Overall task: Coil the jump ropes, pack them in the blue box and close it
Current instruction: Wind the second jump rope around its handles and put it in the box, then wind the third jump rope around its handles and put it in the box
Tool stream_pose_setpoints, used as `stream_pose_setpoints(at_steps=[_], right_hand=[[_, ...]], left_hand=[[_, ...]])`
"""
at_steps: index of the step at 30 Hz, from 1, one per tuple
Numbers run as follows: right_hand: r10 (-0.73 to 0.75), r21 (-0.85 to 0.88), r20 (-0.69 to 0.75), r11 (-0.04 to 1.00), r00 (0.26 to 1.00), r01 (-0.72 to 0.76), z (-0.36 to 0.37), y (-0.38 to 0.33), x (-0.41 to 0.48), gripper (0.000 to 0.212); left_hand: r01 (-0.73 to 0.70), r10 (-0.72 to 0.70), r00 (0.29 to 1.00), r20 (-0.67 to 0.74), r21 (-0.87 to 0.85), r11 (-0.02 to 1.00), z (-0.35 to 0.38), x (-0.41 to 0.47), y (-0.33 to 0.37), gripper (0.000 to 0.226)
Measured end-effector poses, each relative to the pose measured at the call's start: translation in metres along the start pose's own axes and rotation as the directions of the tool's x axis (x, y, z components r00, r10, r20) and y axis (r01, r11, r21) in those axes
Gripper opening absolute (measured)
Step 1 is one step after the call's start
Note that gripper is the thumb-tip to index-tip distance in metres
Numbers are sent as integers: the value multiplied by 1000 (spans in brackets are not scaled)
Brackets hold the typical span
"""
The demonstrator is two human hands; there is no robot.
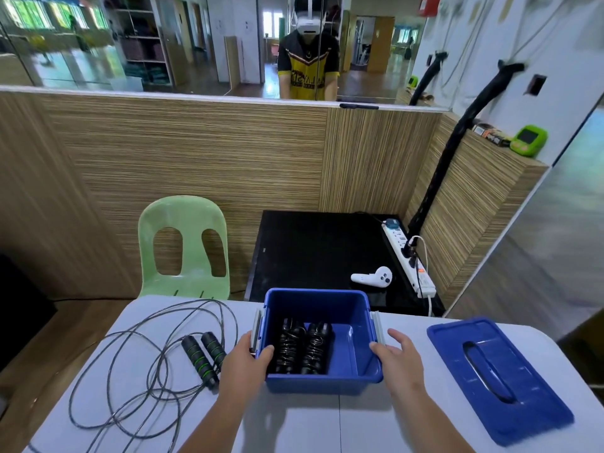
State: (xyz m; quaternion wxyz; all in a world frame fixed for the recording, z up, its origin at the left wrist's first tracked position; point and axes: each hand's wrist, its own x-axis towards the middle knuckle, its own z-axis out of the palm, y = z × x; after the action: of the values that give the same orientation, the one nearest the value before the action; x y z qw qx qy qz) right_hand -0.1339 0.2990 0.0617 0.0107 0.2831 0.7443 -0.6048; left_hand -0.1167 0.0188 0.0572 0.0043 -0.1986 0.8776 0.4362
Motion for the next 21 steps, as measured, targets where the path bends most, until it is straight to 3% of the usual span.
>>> stream_pose_setpoints(at_steps=[10, 14, 18, 21], right_hand=[[-4, -98, 33, 995, 999, 7, -7, -6, 3, 49], [-34, -116, -22, 993, 999, 32, -16, -11, -2, 49], [-220, -230, -102, 954, 970, 192, -32, -23, -15, 38], [-389, -238, -81, 902, 918, 361, -34, -37, -30, 33]], left_hand=[[38, -37, 999, 26, -20, 999, 1, 0, -2, 29], [80, -80, 997, 19, -28, 996, -1, -8, -2, 66], [94, -96, 995, -37, -74, 993, -13, -27, 1, 66], [74, -83, 993, -79, -110, 991, -24, -47, 5, 61]])
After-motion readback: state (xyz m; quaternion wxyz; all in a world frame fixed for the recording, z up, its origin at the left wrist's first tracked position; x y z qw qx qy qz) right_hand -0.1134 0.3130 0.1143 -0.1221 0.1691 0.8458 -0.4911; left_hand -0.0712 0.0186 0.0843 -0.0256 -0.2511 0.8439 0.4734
